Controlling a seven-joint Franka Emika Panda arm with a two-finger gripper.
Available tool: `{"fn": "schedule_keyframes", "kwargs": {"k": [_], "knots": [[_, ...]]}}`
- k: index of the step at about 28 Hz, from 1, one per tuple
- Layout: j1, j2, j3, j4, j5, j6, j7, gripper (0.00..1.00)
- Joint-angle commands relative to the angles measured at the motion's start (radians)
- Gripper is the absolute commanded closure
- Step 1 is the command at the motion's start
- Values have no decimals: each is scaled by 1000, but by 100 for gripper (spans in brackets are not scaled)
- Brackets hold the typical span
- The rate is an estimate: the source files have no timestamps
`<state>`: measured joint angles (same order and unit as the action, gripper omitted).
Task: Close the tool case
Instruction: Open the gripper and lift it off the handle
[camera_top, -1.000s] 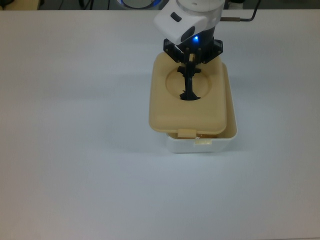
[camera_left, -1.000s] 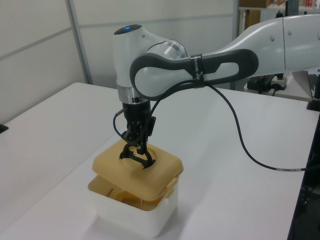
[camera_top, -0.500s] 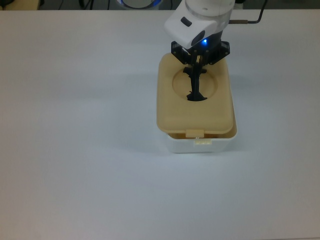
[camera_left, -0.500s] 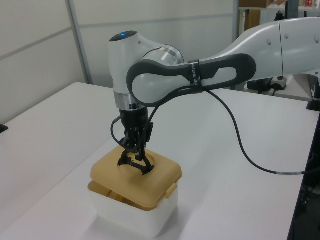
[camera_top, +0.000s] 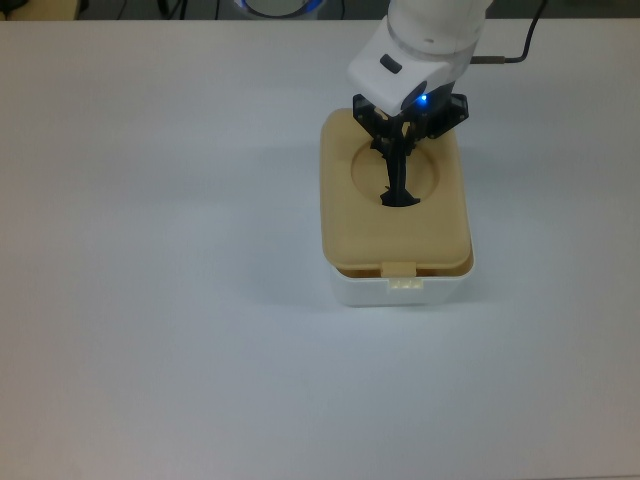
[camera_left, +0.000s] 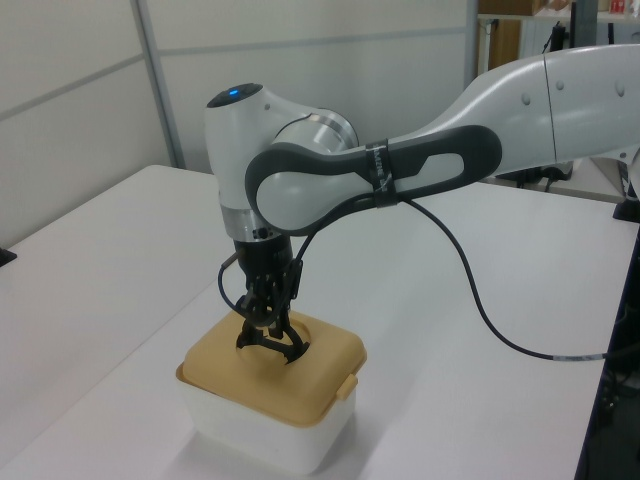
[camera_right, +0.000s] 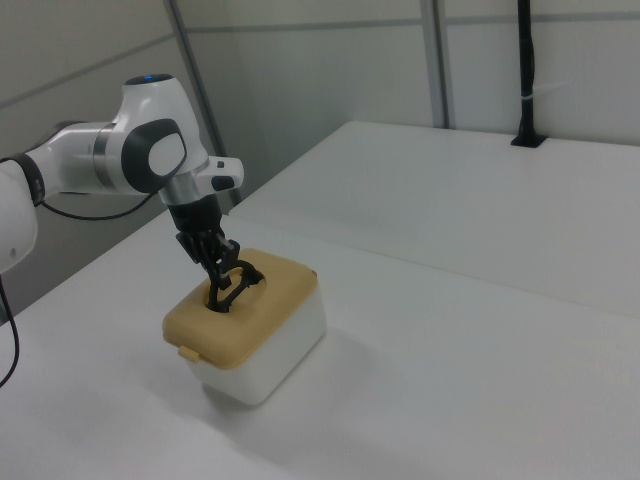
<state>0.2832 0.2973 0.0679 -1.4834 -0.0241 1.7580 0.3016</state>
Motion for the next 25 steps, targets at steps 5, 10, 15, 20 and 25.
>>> {"fn": "schedule_keyframes", "kwargs": {"k": [5,10,15,20,25], "knots": [[1,-7,-11,8,-13,-17,10,0],[-13,-23,-17,32,-7,-25,10,0],[-32,-56,-20,35,-25,-47,7,0],[-84,-134,-36,34,-36,-141,-59,0],[-171,-207,-37,32,-23,-270,-191,0]]}}
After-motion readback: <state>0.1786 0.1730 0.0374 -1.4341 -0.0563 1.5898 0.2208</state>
